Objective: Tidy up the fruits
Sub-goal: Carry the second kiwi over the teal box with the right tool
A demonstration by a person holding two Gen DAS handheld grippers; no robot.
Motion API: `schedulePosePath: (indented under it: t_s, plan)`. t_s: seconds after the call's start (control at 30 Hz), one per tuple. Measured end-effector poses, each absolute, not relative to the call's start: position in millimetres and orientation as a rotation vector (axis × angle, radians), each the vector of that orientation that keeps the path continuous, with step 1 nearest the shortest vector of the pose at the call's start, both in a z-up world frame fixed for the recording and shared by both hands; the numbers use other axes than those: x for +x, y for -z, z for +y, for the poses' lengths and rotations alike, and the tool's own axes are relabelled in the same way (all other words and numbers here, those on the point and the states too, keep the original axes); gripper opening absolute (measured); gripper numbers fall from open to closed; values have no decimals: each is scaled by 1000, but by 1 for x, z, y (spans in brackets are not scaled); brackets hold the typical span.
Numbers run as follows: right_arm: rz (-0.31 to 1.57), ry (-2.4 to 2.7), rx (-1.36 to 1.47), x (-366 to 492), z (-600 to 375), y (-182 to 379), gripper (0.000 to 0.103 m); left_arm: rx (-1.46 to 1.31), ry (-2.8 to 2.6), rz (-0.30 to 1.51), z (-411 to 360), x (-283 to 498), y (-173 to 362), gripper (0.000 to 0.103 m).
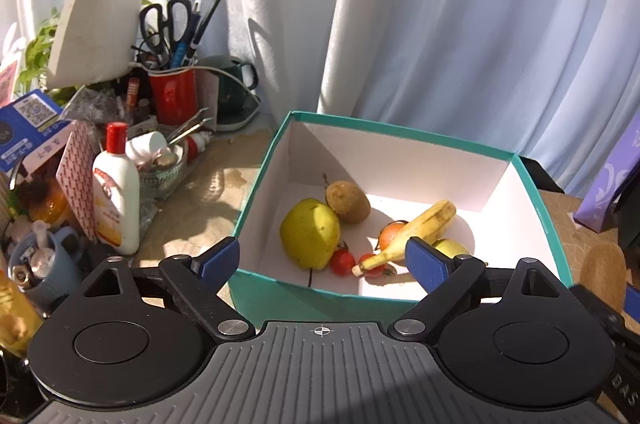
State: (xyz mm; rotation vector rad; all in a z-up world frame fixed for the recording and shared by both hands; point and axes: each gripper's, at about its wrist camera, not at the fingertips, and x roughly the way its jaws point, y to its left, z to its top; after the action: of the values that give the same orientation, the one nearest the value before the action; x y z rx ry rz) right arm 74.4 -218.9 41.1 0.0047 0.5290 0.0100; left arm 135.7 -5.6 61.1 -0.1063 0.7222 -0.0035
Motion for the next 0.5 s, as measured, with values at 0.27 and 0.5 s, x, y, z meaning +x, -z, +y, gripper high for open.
schedulePosePath:
  t_s: [0.27,0.5]
  plan:
    - [520,-35,-19,116,-216,-33,46,-144,-42,742,11,127,-64,95]
    - [541,-52,-41,140,-208,-16,46,-138,-55,755,11,125,-63,95]
